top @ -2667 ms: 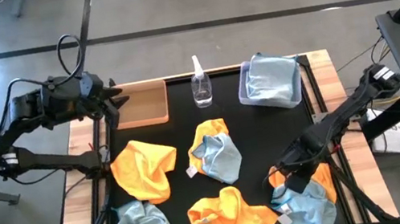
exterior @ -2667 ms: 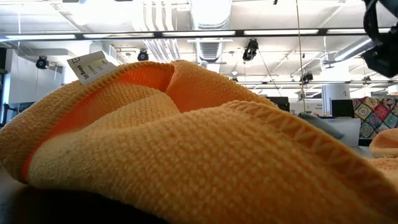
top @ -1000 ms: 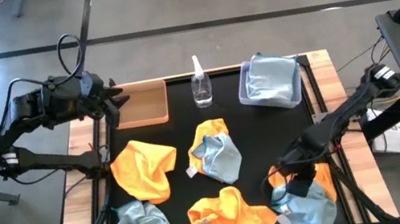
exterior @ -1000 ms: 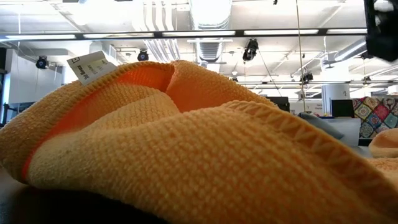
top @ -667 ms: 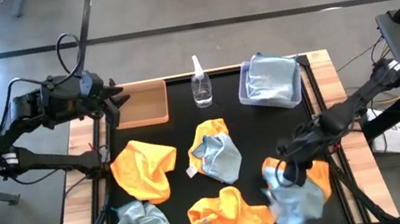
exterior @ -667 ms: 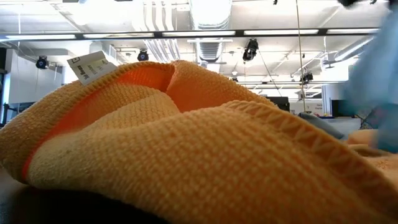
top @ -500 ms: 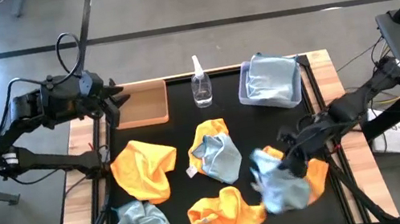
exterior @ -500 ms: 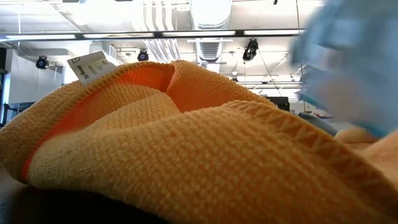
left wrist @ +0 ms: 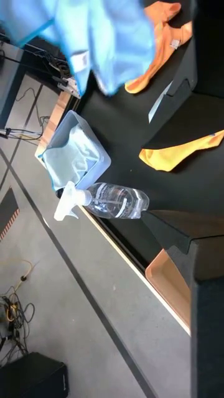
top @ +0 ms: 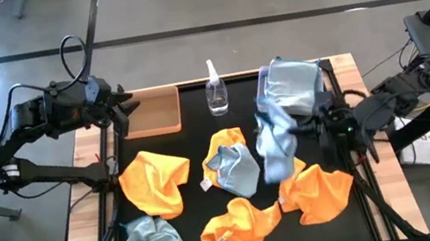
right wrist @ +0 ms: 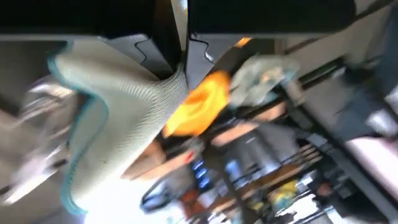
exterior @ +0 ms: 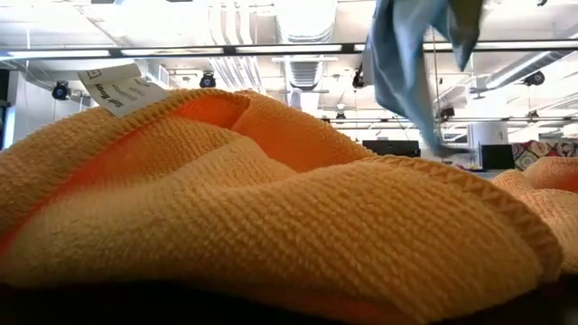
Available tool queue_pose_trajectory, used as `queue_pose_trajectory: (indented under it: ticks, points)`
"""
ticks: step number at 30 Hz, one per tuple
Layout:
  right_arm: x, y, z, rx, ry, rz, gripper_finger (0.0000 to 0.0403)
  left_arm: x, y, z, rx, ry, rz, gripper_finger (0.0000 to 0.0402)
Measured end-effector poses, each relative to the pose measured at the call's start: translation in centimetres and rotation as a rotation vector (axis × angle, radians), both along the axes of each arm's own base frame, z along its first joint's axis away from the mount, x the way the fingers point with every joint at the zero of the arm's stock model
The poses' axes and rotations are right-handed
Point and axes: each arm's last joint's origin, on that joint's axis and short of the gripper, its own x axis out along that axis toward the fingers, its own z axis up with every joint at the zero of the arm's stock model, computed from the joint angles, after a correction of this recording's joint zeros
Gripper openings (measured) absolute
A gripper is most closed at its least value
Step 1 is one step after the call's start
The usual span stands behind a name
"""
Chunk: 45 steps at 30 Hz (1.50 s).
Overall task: Sort microfiber towel by color & place in baskets
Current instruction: Put the blue towel into the transparent bin
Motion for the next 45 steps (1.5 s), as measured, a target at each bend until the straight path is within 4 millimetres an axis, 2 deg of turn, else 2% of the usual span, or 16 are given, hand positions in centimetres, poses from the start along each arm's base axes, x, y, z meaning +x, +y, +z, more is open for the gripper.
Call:
queue_pose_trajectory:
  ticks: [9,17,26,32,40,45]
  points:
    - [-1.7,-1.9,0.4,-0.232,0.026,-0.401,0.0009,0.0,0.0,0.0,0.0,0.0,0.0,0.0155]
    - [-3.2,-3.1,1.2,-0.379,-0.084,-0.728,0.0009,0.0,0.0,0.1,0.002,-0.008,0.0,0.0155]
    - [-3.6,-4.9,1.5,-0.441,-0.111,-0.952,0.0009,0.0,0.1,0.2,0.019,-0.013,0.028,0.0155]
    - [-3.4,-7.2,1.5,-0.453,-0.082,-1.135,0.0009,0.1,0.2,0.2,0.03,-0.019,0.044,0.0155]
    - [-3.6,-10.6,1.2,-0.424,0.014,-1.297,0.0009,0.2,0.2,0.3,0.031,-0.023,0.045,0.0155]
    - [-2.8,-12.5,0.6,-0.411,0.089,-1.361,0.0009,0.2,0.2,0.3,0.031,-0.025,0.045,0.0155]
